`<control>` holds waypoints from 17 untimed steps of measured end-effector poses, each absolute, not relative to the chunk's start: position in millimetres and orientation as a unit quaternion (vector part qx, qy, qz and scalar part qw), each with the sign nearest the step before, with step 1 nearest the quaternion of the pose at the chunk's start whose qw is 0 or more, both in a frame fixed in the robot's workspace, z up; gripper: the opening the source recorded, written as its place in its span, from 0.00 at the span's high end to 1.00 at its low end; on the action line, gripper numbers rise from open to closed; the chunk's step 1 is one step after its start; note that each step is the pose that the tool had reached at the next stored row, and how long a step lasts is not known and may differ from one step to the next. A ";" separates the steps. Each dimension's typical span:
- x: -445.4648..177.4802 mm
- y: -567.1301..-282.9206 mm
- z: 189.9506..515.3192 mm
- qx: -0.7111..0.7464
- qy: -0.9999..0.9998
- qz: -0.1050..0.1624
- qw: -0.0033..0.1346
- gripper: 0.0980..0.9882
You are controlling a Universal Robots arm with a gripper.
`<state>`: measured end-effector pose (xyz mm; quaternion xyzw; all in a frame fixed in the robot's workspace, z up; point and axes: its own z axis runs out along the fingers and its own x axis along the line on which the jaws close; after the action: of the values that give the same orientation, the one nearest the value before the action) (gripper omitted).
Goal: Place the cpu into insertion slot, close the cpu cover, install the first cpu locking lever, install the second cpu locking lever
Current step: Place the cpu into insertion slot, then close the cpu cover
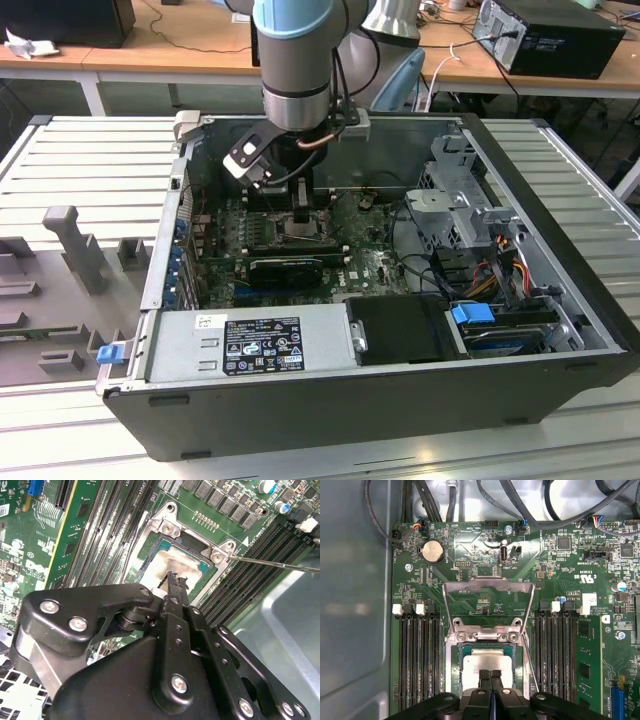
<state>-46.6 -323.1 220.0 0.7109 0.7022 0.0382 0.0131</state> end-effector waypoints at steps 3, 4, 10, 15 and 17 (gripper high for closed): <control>-46.6 -323.1 222.6 0.711 0.702 0.038 0.013 0.99; -46.6 -323.1 223.5 0.711 0.702 0.038 0.013 0.99; -44.4 -323.9 226.7 0.711 0.702 0.039 0.011 0.99; -40.6 -326.5 226.7 0.711 0.702 0.041 0.008 0.99; -40.6 -326.5 226.7 0.711 0.702 0.041 0.008 0.99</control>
<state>-40.6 -326.5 226.7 0.7110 0.7020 0.0406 0.0079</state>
